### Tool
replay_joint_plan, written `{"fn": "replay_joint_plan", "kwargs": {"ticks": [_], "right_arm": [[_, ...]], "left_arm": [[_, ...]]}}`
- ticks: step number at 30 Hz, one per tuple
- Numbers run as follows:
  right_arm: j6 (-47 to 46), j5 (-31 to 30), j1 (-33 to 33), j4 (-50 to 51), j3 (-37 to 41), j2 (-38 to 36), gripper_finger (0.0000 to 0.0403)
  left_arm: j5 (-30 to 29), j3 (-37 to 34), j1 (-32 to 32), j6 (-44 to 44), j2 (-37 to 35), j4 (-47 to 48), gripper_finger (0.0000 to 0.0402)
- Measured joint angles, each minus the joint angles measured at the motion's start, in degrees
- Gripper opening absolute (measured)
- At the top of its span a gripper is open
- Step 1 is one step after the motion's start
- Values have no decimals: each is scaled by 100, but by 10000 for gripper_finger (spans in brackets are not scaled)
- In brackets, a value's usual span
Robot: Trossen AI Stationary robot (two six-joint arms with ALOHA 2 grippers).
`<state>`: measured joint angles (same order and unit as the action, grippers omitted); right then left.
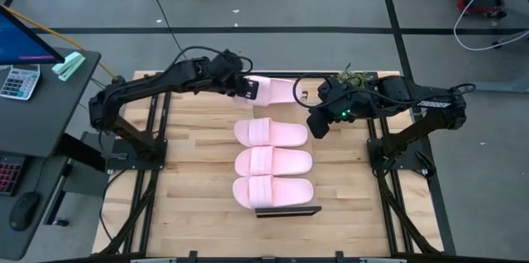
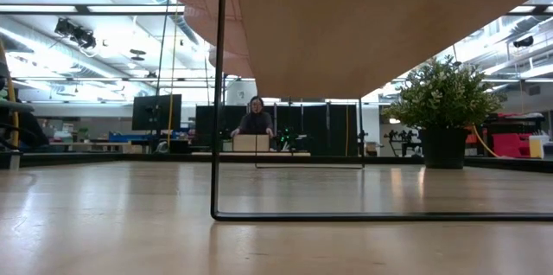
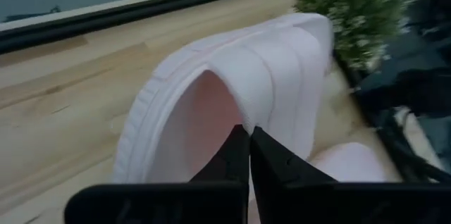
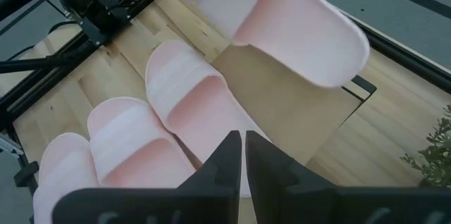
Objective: Pick and place slides into the shelf
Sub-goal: Put the pink slipper on the shelf
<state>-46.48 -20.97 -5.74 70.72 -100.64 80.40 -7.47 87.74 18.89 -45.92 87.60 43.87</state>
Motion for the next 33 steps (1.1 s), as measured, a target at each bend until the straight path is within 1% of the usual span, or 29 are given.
{"fn": "replay_joint_plan", "kwargs": {"ticks": [6,10,12,18,22,26,33], "right_arm": [[0,0,-1,31,0,-45,29],[-22,-1,-1,65,0,-152,29],[-45,-2,-2,71,0,-198,29],[-98,-6,-2,114,0,-330,29],[-138,-38,-8,163,0,-339,29],[-143,-46,-11,190,0,-332,29],[-202,-48,-11,190,0,-326,29]], "left_arm": [[471,9,-26,-458,-154,-95,3],[990,11,-43,-594,-145,-252,4],[1159,11,-48,-562,-135,-241,3],[1411,0,-4,-443,-184,-209,3],[1633,2,-8,-385,-268,-346,3],[2061,9,-9,-334,-278,-517,3],[2275,9,0,-273,-274,-553,2]]}}
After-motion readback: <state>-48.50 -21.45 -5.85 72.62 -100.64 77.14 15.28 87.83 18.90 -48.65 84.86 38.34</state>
